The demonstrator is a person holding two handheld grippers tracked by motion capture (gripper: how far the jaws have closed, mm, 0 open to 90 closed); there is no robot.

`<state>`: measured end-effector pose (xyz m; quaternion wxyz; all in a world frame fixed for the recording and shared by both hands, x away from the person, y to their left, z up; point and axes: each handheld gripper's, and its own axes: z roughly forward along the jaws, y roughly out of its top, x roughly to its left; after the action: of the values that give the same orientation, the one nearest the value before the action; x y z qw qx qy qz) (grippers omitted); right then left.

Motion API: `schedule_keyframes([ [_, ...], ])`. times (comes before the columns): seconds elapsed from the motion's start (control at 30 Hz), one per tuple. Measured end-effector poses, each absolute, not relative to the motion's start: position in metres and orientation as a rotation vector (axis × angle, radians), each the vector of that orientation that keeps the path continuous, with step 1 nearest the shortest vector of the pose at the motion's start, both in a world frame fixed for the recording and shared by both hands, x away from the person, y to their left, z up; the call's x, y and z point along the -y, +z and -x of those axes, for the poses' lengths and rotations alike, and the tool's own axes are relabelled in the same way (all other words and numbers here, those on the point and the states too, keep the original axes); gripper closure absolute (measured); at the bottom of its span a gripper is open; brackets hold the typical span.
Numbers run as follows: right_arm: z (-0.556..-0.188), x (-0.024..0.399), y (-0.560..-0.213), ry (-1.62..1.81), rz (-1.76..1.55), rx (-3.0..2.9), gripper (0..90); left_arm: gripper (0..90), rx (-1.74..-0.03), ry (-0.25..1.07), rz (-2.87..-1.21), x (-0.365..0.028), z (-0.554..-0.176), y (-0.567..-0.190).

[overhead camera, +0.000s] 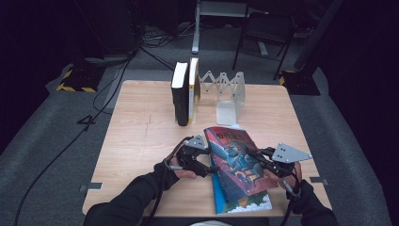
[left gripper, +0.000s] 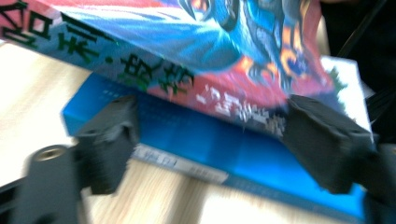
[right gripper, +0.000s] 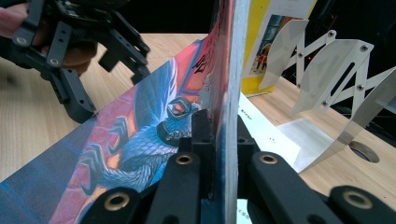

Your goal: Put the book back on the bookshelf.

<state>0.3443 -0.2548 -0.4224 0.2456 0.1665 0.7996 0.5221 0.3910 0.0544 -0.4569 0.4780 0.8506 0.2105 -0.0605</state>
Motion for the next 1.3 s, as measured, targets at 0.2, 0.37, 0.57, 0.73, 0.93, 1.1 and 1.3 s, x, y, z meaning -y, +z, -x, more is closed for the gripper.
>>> schedule_keyframes([
  [0.2,-0.344,0.254,-0.421,1.428,-0.444,-2.181,84.3,24.7,-0.576,-0.107,-2.019,-0.047,-0.403,-0.453],
  [0.37,-0.346,0.261,-0.417,1.459,-0.456,-2.168,83.6,37.2,-0.541,-0.054,-1.969,-0.049,-0.408,-0.438],
  [0.57,-0.346,0.267,-0.411,1.502,-0.472,-2.129,81.7,48.0,-0.47,0.049,-1.961,-0.049,-0.404,-0.415],
  [0.73,-0.344,0.269,-0.403,1.52,-0.439,-2.102,80.9,52.0,-0.413,0.166,-1.972,-0.049,-0.396,-0.397],
  [0.93,-0.342,0.266,-0.395,1.545,-0.403,-2.064,80.3,61.9,-0.326,0.328,-1.94,-0.054,-0.384,-0.372],
  [1.1,-0.339,0.263,-0.394,1.521,-0.388,-2.068,80.7,68.2,-0.277,0.381,-1.919,-0.056,-0.374,-0.363],
  [1.3,-0.331,0.263,-0.395,1.519,-0.376,-2.054,76.1,69.6,-0.241,0.369,-1.908,-0.063,-0.363,-0.366],
])
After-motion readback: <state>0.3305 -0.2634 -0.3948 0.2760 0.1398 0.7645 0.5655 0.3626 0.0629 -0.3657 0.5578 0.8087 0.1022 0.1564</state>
